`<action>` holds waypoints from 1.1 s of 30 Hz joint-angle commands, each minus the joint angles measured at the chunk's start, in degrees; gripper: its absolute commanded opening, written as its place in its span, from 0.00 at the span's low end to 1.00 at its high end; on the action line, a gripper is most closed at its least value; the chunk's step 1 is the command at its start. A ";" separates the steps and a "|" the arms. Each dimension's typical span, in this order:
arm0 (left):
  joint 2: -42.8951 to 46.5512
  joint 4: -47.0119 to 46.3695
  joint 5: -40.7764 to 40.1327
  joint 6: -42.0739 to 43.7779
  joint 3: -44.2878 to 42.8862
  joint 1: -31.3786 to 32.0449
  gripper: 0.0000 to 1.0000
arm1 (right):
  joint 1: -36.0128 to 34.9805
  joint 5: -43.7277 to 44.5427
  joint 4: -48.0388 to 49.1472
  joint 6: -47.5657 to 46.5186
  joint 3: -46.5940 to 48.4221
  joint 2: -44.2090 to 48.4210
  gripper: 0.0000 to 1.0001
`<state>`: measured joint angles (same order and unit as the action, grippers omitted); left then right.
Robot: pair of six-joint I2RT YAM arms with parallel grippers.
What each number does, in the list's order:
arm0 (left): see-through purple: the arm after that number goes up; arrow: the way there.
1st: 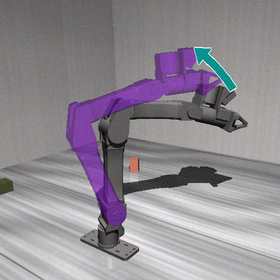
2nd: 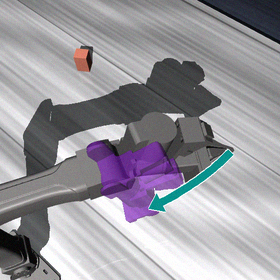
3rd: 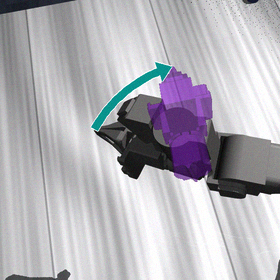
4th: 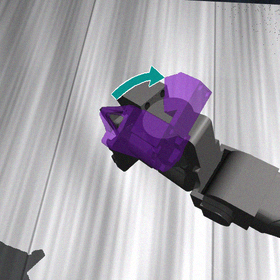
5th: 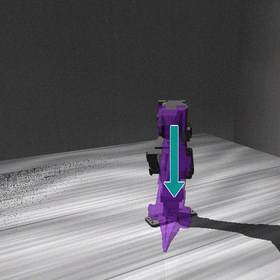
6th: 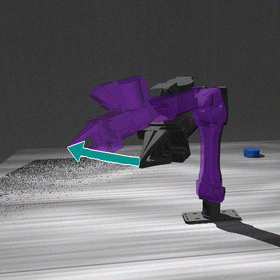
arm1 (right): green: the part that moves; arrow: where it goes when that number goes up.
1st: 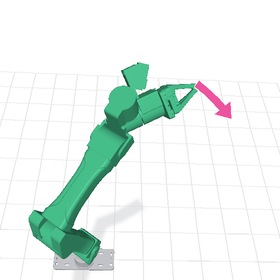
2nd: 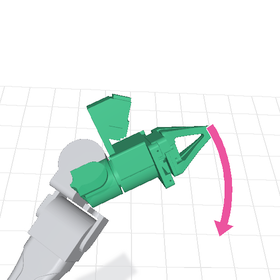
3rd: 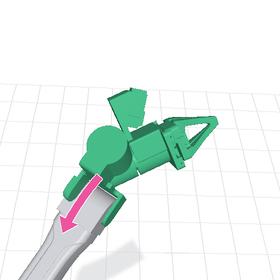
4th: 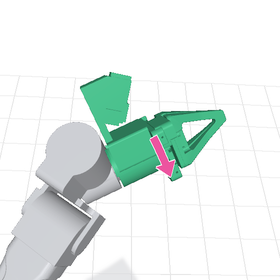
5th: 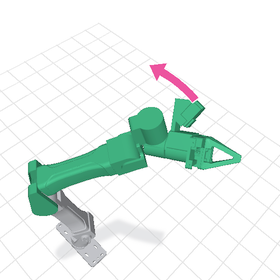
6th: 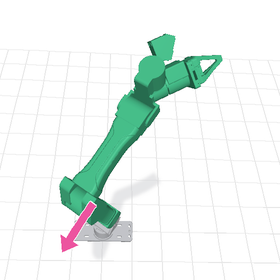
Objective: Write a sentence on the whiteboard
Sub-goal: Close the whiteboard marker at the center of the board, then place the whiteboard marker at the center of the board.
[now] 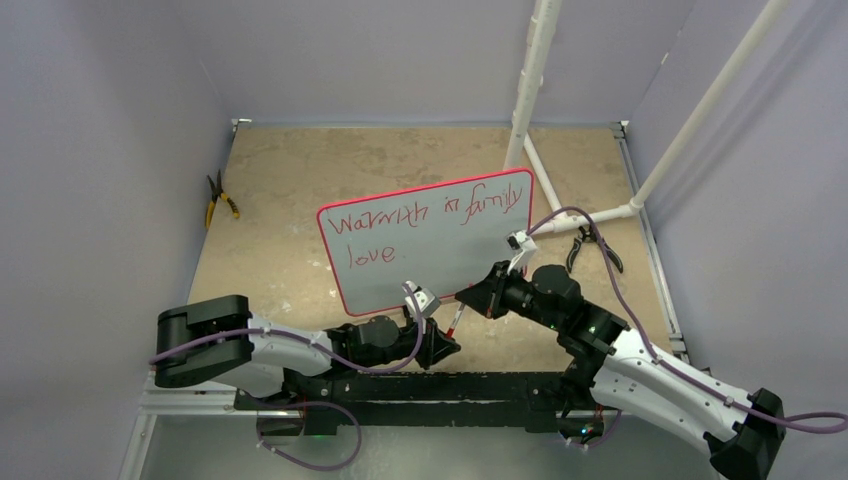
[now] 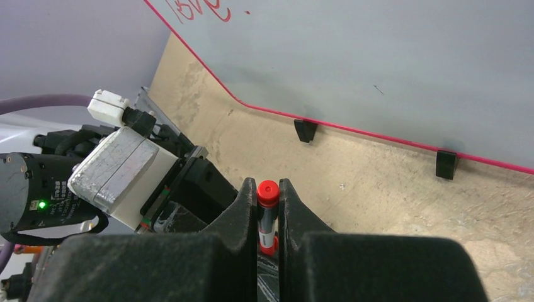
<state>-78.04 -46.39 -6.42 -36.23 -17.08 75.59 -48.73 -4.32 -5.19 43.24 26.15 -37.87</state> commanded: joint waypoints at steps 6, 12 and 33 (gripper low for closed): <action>0.15 -7.86 -0.62 4.19 -1.72 -0.55 0.00 | -0.29 -6.04 -0.07 -3.58 1.25 -3.32 0.00; 4.49 -7.90 -0.75 6.79 -1.75 -3.90 0.00 | -3.63 -6.82 -0.54 -3.59 -0.08 -6.36 0.00; 19.45 31.76 -1.50 2.53 -7.32 -8.62 0.70 | -7.01 26.85 -18.51 16.37 0.20 -6.38 0.19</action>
<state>-59.79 -25.98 -4.67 -32.60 -18.41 68.62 -55.59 15.90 -18.98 55.61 26.98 -43.18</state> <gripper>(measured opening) 0.687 0.093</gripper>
